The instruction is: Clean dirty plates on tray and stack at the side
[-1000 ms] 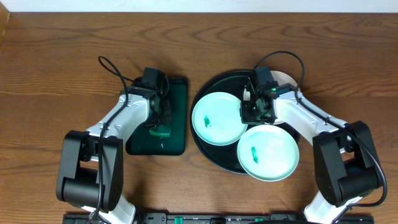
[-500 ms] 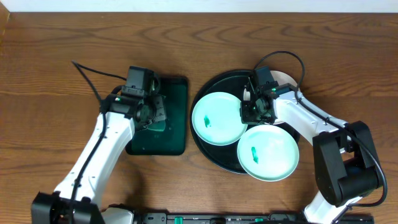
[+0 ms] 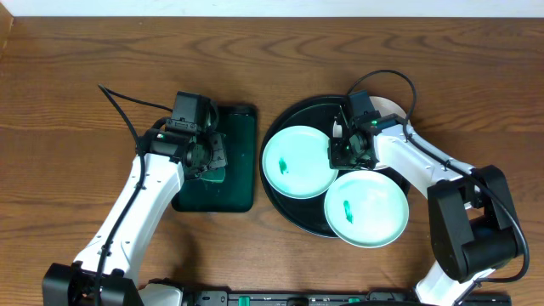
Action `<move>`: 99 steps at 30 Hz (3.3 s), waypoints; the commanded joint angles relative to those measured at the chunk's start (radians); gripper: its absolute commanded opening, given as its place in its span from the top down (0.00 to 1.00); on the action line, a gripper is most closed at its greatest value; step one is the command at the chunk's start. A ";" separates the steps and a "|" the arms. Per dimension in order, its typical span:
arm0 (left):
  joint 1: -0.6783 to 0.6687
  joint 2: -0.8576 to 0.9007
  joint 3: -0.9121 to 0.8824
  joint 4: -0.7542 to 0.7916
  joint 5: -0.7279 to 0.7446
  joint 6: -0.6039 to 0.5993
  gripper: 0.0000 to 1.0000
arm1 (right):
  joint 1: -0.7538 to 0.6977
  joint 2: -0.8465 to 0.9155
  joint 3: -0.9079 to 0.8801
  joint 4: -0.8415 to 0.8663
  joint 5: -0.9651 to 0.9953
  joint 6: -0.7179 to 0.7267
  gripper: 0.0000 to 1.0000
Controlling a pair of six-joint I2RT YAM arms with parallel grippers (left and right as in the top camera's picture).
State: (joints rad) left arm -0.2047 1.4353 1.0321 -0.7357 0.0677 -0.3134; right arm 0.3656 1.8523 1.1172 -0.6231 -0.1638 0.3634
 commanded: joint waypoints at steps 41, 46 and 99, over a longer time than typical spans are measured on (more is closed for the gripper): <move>0.001 0.001 0.013 0.000 -0.017 0.006 0.93 | 0.021 -0.022 -0.010 -0.023 0.063 0.084 0.99; 0.001 0.001 0.013 0.000 -0.017 0.006 0.93 | 0.021 -0.048 -0.010 -0.047 0.122 0.115 0.99; 0.003 0.096 0.014 0.049 -0.089 0.006 0.93 | 0.035 -0.048 -0.012 -0.033 0.122 0.111 0.99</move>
State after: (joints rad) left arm -0.2047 1.5356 1.0321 -0.6941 0.0345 -0.3134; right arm 0.3923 1.8278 1.1149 -0.6579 -0.0708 0.4641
